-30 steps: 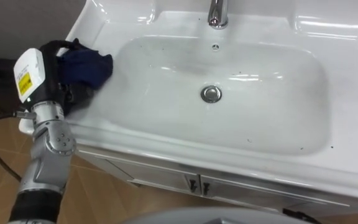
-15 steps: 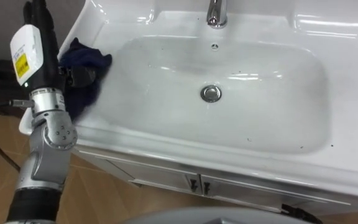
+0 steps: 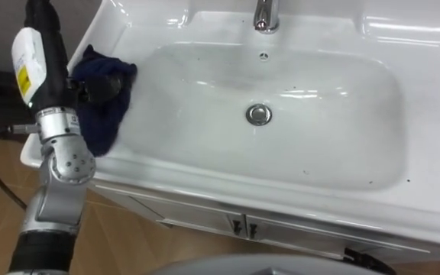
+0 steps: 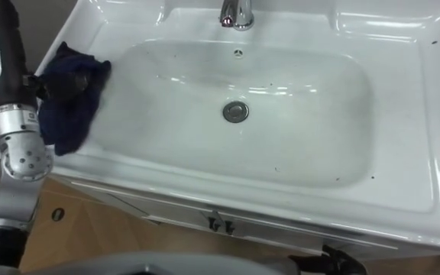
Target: Wipe basin
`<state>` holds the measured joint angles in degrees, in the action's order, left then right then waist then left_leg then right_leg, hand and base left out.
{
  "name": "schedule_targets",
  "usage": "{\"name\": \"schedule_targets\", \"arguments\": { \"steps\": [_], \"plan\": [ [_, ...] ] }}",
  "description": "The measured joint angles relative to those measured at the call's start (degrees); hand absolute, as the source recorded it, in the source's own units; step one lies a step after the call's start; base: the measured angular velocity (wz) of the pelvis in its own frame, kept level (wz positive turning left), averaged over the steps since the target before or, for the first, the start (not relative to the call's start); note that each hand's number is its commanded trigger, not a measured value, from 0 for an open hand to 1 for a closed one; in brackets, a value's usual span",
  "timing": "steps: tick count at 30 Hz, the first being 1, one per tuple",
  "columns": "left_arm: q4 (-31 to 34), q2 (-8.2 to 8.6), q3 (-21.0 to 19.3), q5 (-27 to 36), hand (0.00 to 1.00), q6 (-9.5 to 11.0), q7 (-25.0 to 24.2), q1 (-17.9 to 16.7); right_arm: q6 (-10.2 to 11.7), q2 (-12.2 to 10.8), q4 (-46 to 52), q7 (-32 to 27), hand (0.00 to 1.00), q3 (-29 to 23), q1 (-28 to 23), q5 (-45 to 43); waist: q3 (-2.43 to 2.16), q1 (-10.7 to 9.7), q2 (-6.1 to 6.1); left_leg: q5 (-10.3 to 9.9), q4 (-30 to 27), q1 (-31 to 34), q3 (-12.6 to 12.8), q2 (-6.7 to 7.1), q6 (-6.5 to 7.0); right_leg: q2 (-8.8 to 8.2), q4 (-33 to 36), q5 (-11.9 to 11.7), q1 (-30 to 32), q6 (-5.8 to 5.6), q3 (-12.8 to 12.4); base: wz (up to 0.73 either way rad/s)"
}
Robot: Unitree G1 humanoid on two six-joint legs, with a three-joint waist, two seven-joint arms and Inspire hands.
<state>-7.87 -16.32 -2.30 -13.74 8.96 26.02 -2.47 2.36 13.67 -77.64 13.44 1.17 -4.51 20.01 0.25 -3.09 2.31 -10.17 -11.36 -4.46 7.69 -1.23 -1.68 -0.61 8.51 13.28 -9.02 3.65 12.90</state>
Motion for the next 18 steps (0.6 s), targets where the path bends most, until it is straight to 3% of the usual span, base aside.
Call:
{"name": "schedule_targets", "arguments": {
  "steps": [3, 6, 10, 13, 15, 18],
  "plan": [
    [0.01, 0.01, -0.88, 10.52, 0.00, 0.00, -2.71, -0.01, -0.02, -0.07, 0.02, 0.51, 0.00, -0.33, -0.10, -0.12, -0.07, 0.07, -0.11, 0.00, 0.22, -0.27, 0.23, 0.00, 0.01, -0.01, 0.18, 0.00, -0.04, -0.01, -0.23, -0.02],
    [0.35, 0.03, -2.45, 25.87, 0.00, -0.07, -6.42, 0.00, -0.39, -0.22, 0.10, 0.52, 0.00, -0.31, -0.19, -0.07, -0.16, -0.23, -0.40, 0.01, 0.02, -0.03, 0.26, -0.01, 0.01, -0.04, 0.19, 0.03, -0.04, -0.05, 0.14, 0.04],
    [4.20, 0.04, -3.23, 37.48, 0.00, -0.32, -11.38, -0.31, -0.64, -0.41, 0.09, 0.61, 0.00, -0.68, -0.18, 0.00, -0.17, 0.48, -1.00, 0.00, 0.02, -0.23, 0.32, -0.05, 0.01, -0.03, 0.19, 0.04, -0.07, -0.06, -0.10, -0.03],
    [5.68, 0.04, -6.07, 47.45, 0.00, -0.23, -16.15, -0.28, -0.67, -0.48, 0.11, 1.38, 0.00, -1.89, -0.26, -0.06, -0.20, 0.38, -1.04, 0.00, 0.04, -0.50, 0.39, -0.05, 0.01, -0.03, 0.28, 0.03, -0.20, -0.07, -0.34, -0.04],
    [5.60, 0.07, -7.47, 54.59, 0.00, -0.31, -19.00, -0.42, -0.62, -0.60, 0.58, 1.80, 0.00, -3.13, -1.04, -0.23, 0.04, 0.41, -1.37, 0.00, 0.16, -0.76, 0.39, -0.05, 0.00, -0.02, 0.23, 0.03, -0.45, -0.07, -0.25, 0.00],
    [5.51, 0.12, -8.29, 59.57, 0.00, -0.83, -23.50, -2.01, -0.73, -0.62, 1.09, 1.76, 0.00, -5.06, -1.30, -0.34, 0.26, 0.31, -1.31, -0.07, -0.28, -0.09, 0.36, -0.08, 0.08, -0.03, 0.20, 0.04, -0.13, -0.07, -0.17, 0.00]
  ]
}}
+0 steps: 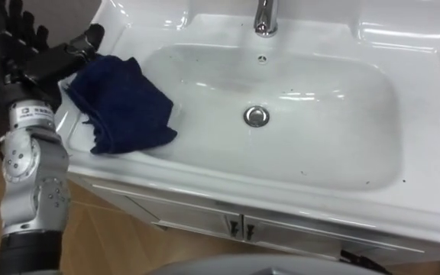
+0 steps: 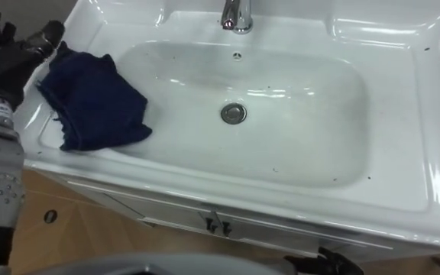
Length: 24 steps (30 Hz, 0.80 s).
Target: Wipe basin
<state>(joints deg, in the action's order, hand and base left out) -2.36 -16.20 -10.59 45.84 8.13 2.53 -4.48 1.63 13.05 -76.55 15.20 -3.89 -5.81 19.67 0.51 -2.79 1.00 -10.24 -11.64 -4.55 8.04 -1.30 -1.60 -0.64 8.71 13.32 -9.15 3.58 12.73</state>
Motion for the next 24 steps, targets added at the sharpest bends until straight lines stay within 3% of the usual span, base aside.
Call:
{"name": "schedule_targets", "arguments": {
  "steps": [2, 6, 11, 14, 22, 24],
  "plan": [
    [-0.71, 0.13, -0.09, 3.71, 0.00, -1.50, -2.80, -0.63, -0.56, -0.09, 0.53, -0.02, 0.00, -0.79, -0.03, 0.00, 0.26, 0.16, 0.12, -0.01, -0.07, 0.08, 0.25, -0.01, 0.01, 0.01, 0.06, 0.01, 0.10, -0.02, 0.01, 0.00],
    [-4.49, 0.44, -0.59, 6.45, 0.00, -4.62, -6.02, -1.54, -1.50, -0.13, 1.24, -0.06, 0.00, -1.43, 0.09, -0.03, 0.13, 0.20, 0.25, -0.09, -0.21, 0.39, 0.71, -0.07, 0.13, -0.01, 0.12, 0.02, 0.46, -0.03, -0.04, 0.00],
    [-4.21, 1.46, -4.76, 6.21, 0.00, -5.79, -7.49, -1.88, -1.72, -0.01, 3.10, 0.00, 0.00, -3.20, -1.40, -0.09, -0.22, 0.92, 0.41, -0.31, -1.14, 1.45, 0.71, -0.07, 0.18, -0.11, 0.35, 0.01, 1.17, -0.04, -0.12, -0.02],
    [-4.06, 1.33, -6.72, 6.06, 0.00, -5.72, -5.87, -1.76, -1.72, 0.39, 3.10, -0.04, 0.00, -3.02, -1.92, 0.01, -0.50, 1.64, 0.84, -0.39, -1.09, 1.07, 0.98, -0.08, 0.18, -0.15, 0.50, 0.02, 0.95, -0.06, -0.17, -0.04],
    [-3.94, 1.31, -14.12, 0.67, 0.00, -5.72, 2.61, -1.92, -1.81, 0.41, 3.17, -0.38, 0.00, -4.86, -2.90, -1.16, -0.35, 2.41, 0.83, -0.62, -1.07, -0.05, 0.67, -0.01, 0.24, -0.27, 1.11, 0.60, 0.09, -0.34, -0.15, 0.00],
    [-3.94, 1.26, -16.85, 0.76, 0.00, -5.65, 6.36, -2.10, -2.15, 0.39, 3.21, -1.44, 0.00, -5.23, -3.68, -1.49, -0.33, 3.44, 0.96, -0.70, -1.10, -0.01, 0.55, 0.06, 0.31, -0.35, 1.03, 0.77, 0.16, -0.52, -0.01, 0.05]
  ]
}}
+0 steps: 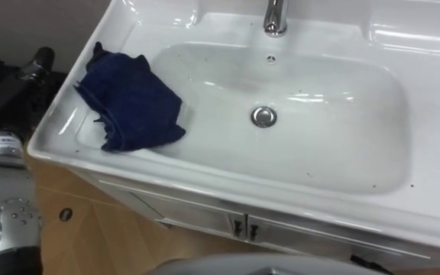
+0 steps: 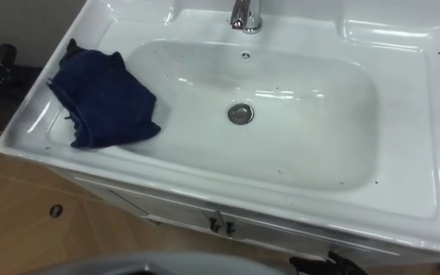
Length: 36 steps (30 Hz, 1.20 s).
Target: Wipe basin
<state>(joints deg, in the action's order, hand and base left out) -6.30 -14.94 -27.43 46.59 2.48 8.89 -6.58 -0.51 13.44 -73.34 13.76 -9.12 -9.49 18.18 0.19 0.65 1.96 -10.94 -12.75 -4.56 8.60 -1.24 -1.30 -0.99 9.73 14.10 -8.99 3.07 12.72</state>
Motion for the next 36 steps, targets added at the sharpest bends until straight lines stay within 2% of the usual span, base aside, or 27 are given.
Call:
{"name": "schedule_targets", "arguments": {
  "steps": [4, 7, 9, 12, 13, 15, 16, 19, 22, 23, 27, 28, 30, 33, 36],
  "plan": [
    [-0.41, 0.01, -2.86, 0.53, 0.00, 0.02, 4.84, -1.17, -1.85, -0.05, 0.12, -0.66, 0.00, -0.17, -0.78, -1.14, -0.01, 2.28, 0.33, -0.44, -0.62, 0.36, -0.74, 0.13, 0.12, -0.02, 0.37, 0.33, 0.22, -0.29, 0.03, 0.07],
    [-3.74, 0.00, -5.26, 0.28, 0.00, 0.10, 7.48, -4.11, -2.86, -0.03, 2.65, -1.12, 0.00, -1.08, -1.75, -1.45, -0.27, 3.74, 0.67, -0.51, -0.79, 0.57, -1.02, 0.30, 0.22, -0.25, 0.33, 0.28, 0.11, -0.35, 0.55, 0.05],
    [-8.94, 0.18, -5.62, 0.22, 0.00, 0.07, 10.07, -7.11, -3.53, -0.08, 2.89, -1.27, 0.00, -1.15, -2.13, -1.47, -0.51, 4.10, 0.72, -0.51, -0.87, 0.76, -1.66, 0.61, 0.22, -0.53, 0.31, 0.34, -0.08, -0.44, 1.67, 0.19],
    [-16.31, 1.14, -5.24, 0.27, 0.00, -0.11, 12.25, -9.02, -5.06, -0.07, 3.28, -1.70, 0.00, -0.94, -2.15, -1.46, -0.42, 5.14, 0.60, -0.52, -0.89, 1.12, -2.30, 0.78, 0.23, -0.59, 0.27, 0.47, 0.01, -0.62, 2.05, 0.12],
    [-17.73, 1.18, -4.99, 0.30, 0.00, -0.11, 12.21, -9.55, -5.27, -0.07, 3.43, -1.78, 0.00, -0.94, -2.22, -1.47, -0.35, 5.45, 0.45, -0.52, -0.87, 1.16, -2.32, 0.78, 0.24, -0.60, 0.26, 0.48, 0.05, -0.62, 2.10, 0.06],
    [-25.70, 1.39, -4.20, 0.39, 0.00, -0.10, 12.19, -9.93, -5.36, -0.09, 3.55, -2.06, 0.00, -0.66, -2.52, -1.16, -0.40, 5.95, 0.52, -0.58, -0.93, 1.58, -2.61, 0.86, 0.35, -0.66, 0.13, 0.48, 0.10, -0.65, 2.80, 0.12],
    [-27.30, 1.51, -3.71, 0.61, 0.00, -0.14, 12.19, -10.21, -5.43, -0.08, 3.55, -2.16, 0.00, -0.59, -2.51, -1.05, -0.41, 5.97, 0.46, -0.59, -0.95, 1.75, -2.75, 0.92, 0.36, -0.75, 0.14, 0.47, 0.19, -0.66, 3.15, 0.15],
    [-36.47, 2.56, -1.06, 0.11, 0.00, -0.14, 11.25, -12.16, -5.80, -0.05, 3.24, -2.45, 0.00, -0.55, -2.45, -1.06, -0.35, 6.02, 0.23, -0.64, -0.99, 1.50, -2.87, 1.07, 0.46, -0.88, 0.11, 0.44, -0.18, -0.73, 3.34, 0.02],
    [-44.79, 3.42, 2.06, -4.97, 0.00, -0.71, 9.41, -13.24, -5.78, -0.05, 3.07, -2.31, 0.00, -0.58, -2.17, -3.17, -0.19, 5.59, -0.14, -0.72, -1.66, 2.24, -3.63, 1.17, 0.58, -1.03, 0.19, 0.48, -0.01, -0.81, 4.40, 0.14],
    [-47.54, 3.57, 3.15, -8.38, 0.00, -1.05, 8.44, -13.15, -5.95, -0.04, 3.05, -2.33, 0.00, -0.55, -2.19, -3.25, -0.17, 5.75, -0.30, -0.77, -1.98, 2.40, -3.67, 1.13, 0.63, -1.03, 0.19, 0.53, -0.03, -0.85, 4.51, 0.08],
    [-55.53, 3.59, 3.44, -18.98, 0.00, -2.34, 5.34, -13.27, -5.77, 0.23, 2.10, -2.22, 0.00, 0.21, -1.74, -3.03, -0.06, 5.93, -0.41, -0.81, -2.08, 2.41, -3.84, 1.08, 0.66, -0.98, 0.22, 0.62, -0.15, -0.87, 4.62, 0.02],
    [-56.68, 3.56, 3.83, -20.59, 0.00, -2.48, 4.95, -13.27, -5.79, 0.30, 1.99, -2.24, 0.00, 0.48, -1.65, -2.98, -0.05, 5.82, -0.41, -0.81, -2.11, 2.44, -3.94, 1.09, 0.67, -0.99, 0.16, 0.61, -0.18, -0.88, 4.74, 0.06],
    [-59.13, 3.52, 6.73, -28.43, 0.00, -3.92, 2.53, -12.94, -5.88, 0.32, 1.89, -2.26, 0.00, 0.71, -1.39, -3.16, -0.03, 5.27, -0.59, -0.86, -2.37, 2.79, -4.00, 1.10, 0.74, -0.99, 0.12, 0.60, -0.15, -0.89, 4.98, 0.07],
    [-59.79, 3.57, 11.02, -34.12, 0.00, -6.17, -0.55, -12.64, -5.78, 0.39, 1.96, -2.16, 0.00, 1.39, -1.07, -2.99, 0.00, 4.19, -0.60, -0.94, -2.59, 3.09, -3.94, 1.10, 0.84, -1.01, 0.10, 0.64, -0.06, -0.97, 4.95, 0.01],
    [-59.61, 3.42, 14.14, -39.61, 0.00, -6.87, -3.13, -11.39, -5.70, 0.64, 1.79, -1.69, 0.00, 3.14, -0.49, -3.06, 0.01, 3.18, -0.71, -0.93, -2.58, 3.20, -3.85, 1.13, 0.84, -1.06, 0.04, 0.64, -0.07, -0.97, 5.11, 0.00]
  ]
}}
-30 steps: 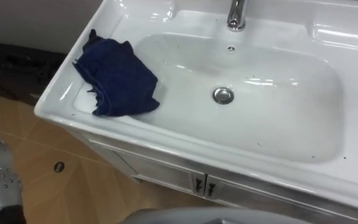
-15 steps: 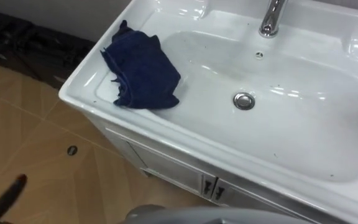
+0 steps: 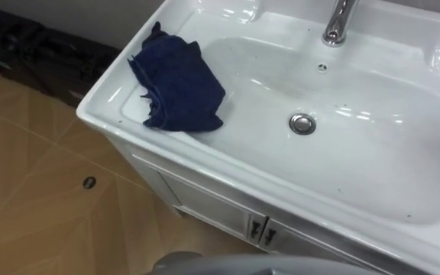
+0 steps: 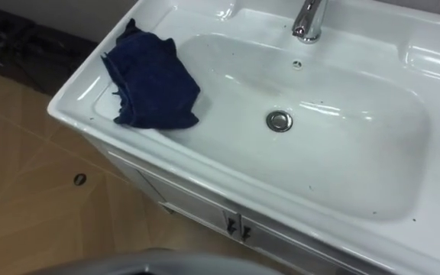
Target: Wipe basin
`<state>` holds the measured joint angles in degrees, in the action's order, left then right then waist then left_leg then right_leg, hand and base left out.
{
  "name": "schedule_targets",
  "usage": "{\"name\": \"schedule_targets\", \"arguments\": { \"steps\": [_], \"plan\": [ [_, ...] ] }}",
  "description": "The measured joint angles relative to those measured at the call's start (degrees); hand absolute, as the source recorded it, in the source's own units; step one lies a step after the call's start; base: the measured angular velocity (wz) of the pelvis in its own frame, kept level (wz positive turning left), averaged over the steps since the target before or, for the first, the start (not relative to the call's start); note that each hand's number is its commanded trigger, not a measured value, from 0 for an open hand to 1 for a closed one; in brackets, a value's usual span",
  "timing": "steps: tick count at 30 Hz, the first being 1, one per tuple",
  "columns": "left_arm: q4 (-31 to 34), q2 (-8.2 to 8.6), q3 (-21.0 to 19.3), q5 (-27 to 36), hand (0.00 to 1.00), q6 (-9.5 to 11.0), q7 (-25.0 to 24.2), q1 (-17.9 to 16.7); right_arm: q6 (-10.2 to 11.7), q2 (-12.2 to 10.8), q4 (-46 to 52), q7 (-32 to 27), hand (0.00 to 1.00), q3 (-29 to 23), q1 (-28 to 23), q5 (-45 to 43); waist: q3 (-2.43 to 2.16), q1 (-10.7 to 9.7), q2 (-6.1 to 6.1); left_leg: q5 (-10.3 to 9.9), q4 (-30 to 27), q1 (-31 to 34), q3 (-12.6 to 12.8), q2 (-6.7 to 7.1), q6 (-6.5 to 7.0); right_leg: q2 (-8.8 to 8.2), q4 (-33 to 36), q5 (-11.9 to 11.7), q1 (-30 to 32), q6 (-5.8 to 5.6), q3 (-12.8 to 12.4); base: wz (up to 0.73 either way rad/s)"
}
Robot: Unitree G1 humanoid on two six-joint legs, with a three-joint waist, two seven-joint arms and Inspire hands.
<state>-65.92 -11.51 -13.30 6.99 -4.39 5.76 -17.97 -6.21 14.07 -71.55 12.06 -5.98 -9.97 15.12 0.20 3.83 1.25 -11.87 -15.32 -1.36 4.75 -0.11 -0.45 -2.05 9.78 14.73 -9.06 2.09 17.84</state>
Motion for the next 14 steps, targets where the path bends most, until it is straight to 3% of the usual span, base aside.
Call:
{"name": "schedule_targets", "arguments": {
  "steps": [4, 6, 14],
  "plan": [
    [1.79, 0.02, 0.71, -9.14, 0.00, -0.39, -2.94, 2.60, 0.46, -0.08, -0.20, 0.66, 0.00, 1.47, 0.56, -0.44, 0.03, -0.63, -0.52, 0.00, -0.07, 0.11, 0.04, 0.02, 0.00, 0.02, -0.16, 0.00, 0.14, 0.01, 0.08, 0.00],
    [3.33, -0.02, 3.05, -14.38, 0.00, -0.38, -4.27, 5.05, 0.75, -0.06, -1.42, 0.89, 0.00, 2.42, 1.52, -0.69, 0.03, -1.29, -0.91, 0.00, -0.07, 0.20, 0.02, 0.08, 0.00, 0.02, -0.24, -0.01, 0.21, 0.02, -0.01, 0.00],
    [3.99, 0.17, 11.71, -22.94, 0.00, -0.32, -7.52, 9.86, 2.02, -0.31, -2.03, 2.52, 0.00, 7.11, 3.70, -3.03, 0.02, -2.80, -2.15, 0.00, 0.25, 0.78, 1.34, -0.12, 0.00, 0.01, -0.09, -0.03, 1.34, 0.04, -0.79, -0.06]
  ]
}}
